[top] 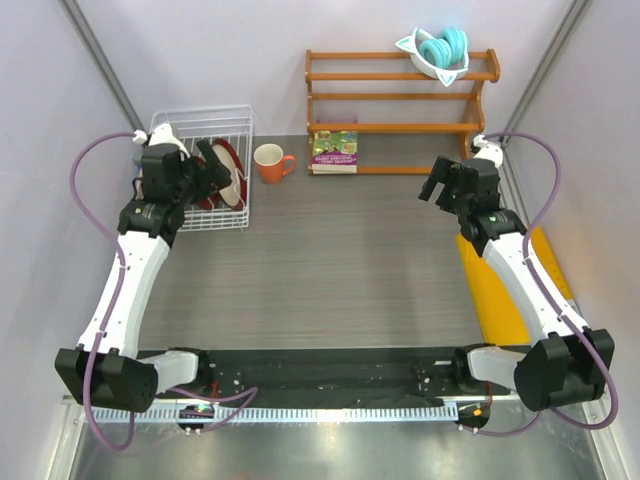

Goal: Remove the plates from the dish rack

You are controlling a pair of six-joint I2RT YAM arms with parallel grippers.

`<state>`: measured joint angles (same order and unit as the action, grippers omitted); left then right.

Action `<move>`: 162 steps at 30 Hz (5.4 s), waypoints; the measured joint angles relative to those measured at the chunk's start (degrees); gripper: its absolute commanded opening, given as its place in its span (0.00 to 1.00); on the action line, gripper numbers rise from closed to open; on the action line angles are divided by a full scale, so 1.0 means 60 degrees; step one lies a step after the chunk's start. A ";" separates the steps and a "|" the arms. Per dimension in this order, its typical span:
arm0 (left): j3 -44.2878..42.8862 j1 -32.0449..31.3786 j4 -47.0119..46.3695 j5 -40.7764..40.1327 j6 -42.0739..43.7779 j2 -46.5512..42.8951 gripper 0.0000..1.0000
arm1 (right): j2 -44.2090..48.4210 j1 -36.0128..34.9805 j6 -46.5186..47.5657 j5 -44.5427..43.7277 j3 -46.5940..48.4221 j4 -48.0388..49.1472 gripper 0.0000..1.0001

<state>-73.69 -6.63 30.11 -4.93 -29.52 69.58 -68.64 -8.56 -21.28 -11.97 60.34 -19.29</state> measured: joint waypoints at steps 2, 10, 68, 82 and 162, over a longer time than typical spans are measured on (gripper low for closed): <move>0.0000 0.0000 -0.0106 0.0015 0.0033 0.0000 0.99 | -0.0109 0.0018 -0.0011 -0.0025 0.0000 -0.0007 1.00; -0.0073 0.0106 -0.0510 0.1060 0.0226 0.0280 0.99 | -0.0284 0.0025 0.0004 0.0273 0.0004 0.0000 1.00; -0.1322 -0.1319 -0.2499 -0.5479 0.2885 0.5144 0.00 | -0.1541 0.0025 0.0069 0.0958 0.0033 0.0186 1.00; -0.2233 -0.2047 -0.1606 -0.6798 0.3836 0.4703 0.00 | -0.1392 0.0025 0.0062 0.1206 0.0033 0.0186 1.00; 0.1089 -0.3537 -0.4262 0.3064 -0.2433 0.3213 0.87 | -0.1617 -0.0149 -0.0969 0.5778 -0.1800 0.2288 0.01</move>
<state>-67.16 -27.86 4.54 13.45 -44.12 88.86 -78.35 -9.45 -27.09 22.70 49.54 -5.56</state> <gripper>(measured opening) 0.817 0.070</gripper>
